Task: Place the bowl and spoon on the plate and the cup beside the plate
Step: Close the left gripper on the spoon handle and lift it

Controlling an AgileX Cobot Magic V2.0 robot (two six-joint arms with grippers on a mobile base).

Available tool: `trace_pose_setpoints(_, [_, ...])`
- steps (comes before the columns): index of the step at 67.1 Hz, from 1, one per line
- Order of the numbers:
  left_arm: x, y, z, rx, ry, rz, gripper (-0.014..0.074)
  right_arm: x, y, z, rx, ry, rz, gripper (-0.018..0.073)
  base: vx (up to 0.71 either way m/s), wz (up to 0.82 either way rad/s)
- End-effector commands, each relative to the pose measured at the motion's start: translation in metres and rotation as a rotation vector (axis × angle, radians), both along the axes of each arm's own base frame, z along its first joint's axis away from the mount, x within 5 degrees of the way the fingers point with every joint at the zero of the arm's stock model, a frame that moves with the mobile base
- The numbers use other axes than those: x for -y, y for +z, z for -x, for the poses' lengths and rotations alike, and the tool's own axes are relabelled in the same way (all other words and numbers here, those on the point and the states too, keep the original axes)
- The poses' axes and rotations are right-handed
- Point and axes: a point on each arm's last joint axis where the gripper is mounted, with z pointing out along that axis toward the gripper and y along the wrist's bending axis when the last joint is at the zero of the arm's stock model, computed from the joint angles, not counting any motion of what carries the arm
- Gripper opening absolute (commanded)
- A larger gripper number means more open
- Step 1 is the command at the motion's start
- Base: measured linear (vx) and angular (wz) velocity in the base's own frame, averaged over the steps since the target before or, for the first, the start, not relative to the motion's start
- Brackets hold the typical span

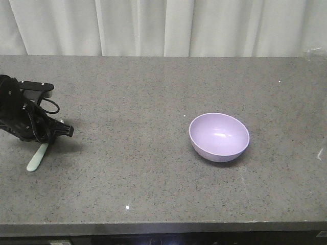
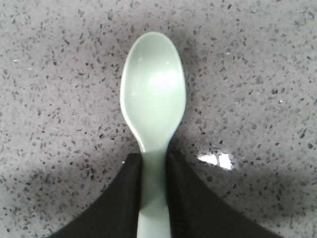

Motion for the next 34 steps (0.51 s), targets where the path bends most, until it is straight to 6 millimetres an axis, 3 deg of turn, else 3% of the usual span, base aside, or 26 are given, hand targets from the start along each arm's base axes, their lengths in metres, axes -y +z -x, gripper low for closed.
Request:
trace_pose_setpoints(1, [-0.001,0.0,0.01,-0.093,-0.002,-0.018,-0.0008,0.004,0.015,0.0,0.082,-0.04,0.0,0.055,0.0,0.0])
trace_pose_setpoints(13, [-0.001,0.029,0.016,-0.002,-0.001,-0.007,-0.0007,0.004,0.016,0.0,0.085,-0.042,-0.001,0.055,0.0,0.0])
trace_pose_setpoints(34, [-0.001,0.098,0.043,0.202,0.013,0.059,-0.0007,0.004,0.016,0.0,0.085,-0.042,-0.002,0.055,0.0,0.0])
